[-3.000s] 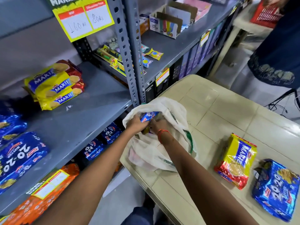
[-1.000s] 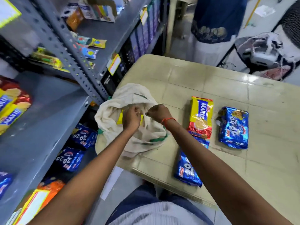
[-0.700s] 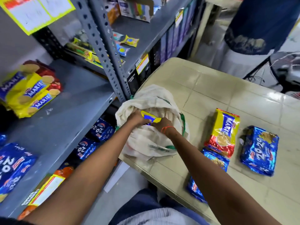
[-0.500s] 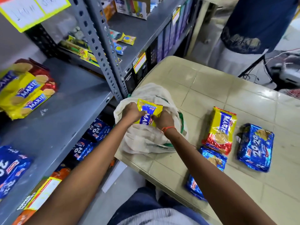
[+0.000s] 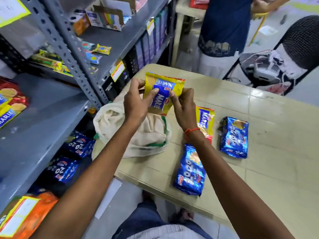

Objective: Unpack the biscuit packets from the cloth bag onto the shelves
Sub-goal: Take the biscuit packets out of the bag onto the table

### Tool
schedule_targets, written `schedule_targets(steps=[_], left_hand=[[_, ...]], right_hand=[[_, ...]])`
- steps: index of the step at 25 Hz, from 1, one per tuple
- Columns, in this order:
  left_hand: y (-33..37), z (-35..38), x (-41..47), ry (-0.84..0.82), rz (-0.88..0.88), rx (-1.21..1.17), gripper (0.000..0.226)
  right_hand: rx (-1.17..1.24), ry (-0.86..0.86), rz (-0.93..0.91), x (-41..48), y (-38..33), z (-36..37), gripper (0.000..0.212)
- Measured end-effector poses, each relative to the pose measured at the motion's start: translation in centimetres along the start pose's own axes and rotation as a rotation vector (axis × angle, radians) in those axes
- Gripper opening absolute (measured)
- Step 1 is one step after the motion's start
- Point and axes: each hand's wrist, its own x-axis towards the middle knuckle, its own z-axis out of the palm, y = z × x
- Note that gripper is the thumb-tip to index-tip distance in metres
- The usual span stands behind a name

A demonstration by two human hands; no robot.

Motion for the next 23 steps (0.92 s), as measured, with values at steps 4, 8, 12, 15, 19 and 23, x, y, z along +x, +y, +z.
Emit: schedule_targets(steps=[4, 8, 12, 15, 19, 23], left_hand=[[2.4, 7.6, -6.2, -0.181, -0.012, -0.238, 0.037], [1.9, 16.0, -14.1, -0.512, -0.14, -0.227, 0.064], [-0.2, 21.1, -20.8, -0.745, -0.356, -0.143, 0.07], [-1.6, 23.1, -22.2, -0.75, -0.48, -0.051, 0.064], [-2.6, 23.8, -22.1, -0.761, -0.521, 0.073, 0.054], [-3.2, 23.5, -22.9, -0.826, -0.604, 0.101, 0.042]], right_hand=[[-0.149, 0.238, 0.09, -2.5, 2.5, -9.4, 0.036], [-0.36, 0.226, 0.474, -6.3, 8.7, -18.3, 0.047], [-0.433, 0.095, 0.786, -10.4, 15.2, -22.9, 0.048], [-0.366, 0.038, 0.854, -12.9, 18.0, -22.7, 0.04], [-0.238, 0.09, 0.835, -14.8, 18.6, -21.8, 0.033], [-0.279, 0.077, 0.899, -16.1, 17.7, -20.4, 0.039]])
